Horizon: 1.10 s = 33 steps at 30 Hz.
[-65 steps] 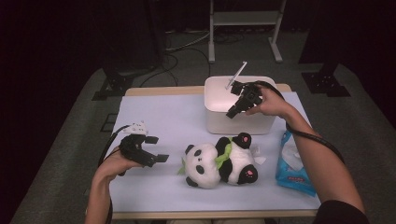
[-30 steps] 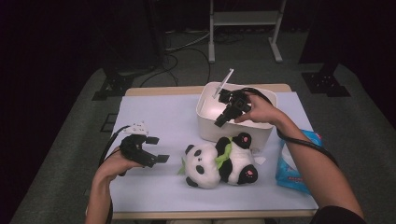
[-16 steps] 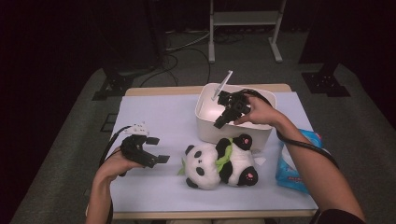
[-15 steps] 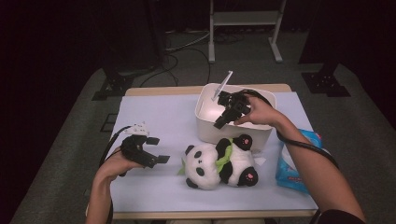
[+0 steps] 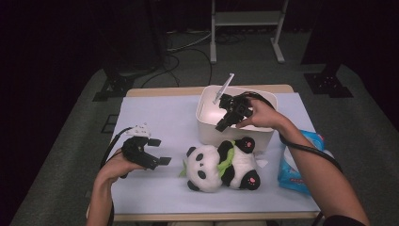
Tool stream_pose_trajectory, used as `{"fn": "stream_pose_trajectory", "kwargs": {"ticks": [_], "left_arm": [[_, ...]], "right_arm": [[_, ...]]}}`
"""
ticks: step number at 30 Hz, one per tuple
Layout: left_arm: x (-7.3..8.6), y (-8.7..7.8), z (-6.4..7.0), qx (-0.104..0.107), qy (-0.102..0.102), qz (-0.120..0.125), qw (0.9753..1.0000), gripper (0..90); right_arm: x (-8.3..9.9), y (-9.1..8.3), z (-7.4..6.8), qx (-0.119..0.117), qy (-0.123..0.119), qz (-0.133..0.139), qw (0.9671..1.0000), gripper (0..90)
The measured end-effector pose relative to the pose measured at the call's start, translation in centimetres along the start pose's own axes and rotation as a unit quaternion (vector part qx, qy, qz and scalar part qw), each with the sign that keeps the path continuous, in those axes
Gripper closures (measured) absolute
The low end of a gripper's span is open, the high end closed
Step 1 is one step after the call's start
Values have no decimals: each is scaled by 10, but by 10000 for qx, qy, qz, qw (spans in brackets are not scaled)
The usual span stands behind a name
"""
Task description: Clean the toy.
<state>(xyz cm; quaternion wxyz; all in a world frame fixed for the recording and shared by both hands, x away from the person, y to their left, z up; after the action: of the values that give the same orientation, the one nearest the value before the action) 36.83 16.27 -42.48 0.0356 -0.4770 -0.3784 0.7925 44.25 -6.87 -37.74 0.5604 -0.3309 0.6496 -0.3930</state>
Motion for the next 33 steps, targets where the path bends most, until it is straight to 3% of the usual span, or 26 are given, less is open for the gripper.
{"fn": "stream_pose_trajectory", "kwargs": {"ticks": [12, 15, 17, 26, 33], "left_arm": [[0, 1, 2, 1, 13, -11, 10000, 97], [1, 0, 2, -12, 7, -12, 10000, 97], [1, -1, 3, -10, 8, 15, 10000, 97], [2, 1, 4, -16, 47, -42, 10000, 97], [1, 2, 5, -17, 39, -36, 10000, 97]], "right_arm": [[2, -1, -4, 12, 35, 87, 10000, 838], [3, -1, -1, -59, 192, 197, 9996, 816], [5, -3, 0, 15, 245, 267, 9993, 773], [18, -34, -5, 221, 422, 612, 9970, 709], [25, -51, -19, 332, 315, 733, 9963, 678]]}}
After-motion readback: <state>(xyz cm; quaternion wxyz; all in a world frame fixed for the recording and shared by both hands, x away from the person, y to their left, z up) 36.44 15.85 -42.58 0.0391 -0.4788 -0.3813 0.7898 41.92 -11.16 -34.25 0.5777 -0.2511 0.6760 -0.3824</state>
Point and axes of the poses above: each handheld gripper's, and its own axes: y roughly forward along the jaws, x roughly out of its underside, z roughly to its right, the point moved 8 cm from there along y, roughly forward along the jaws, and after that the axes turned 8 degrees about -y, right-handed, at the moved point
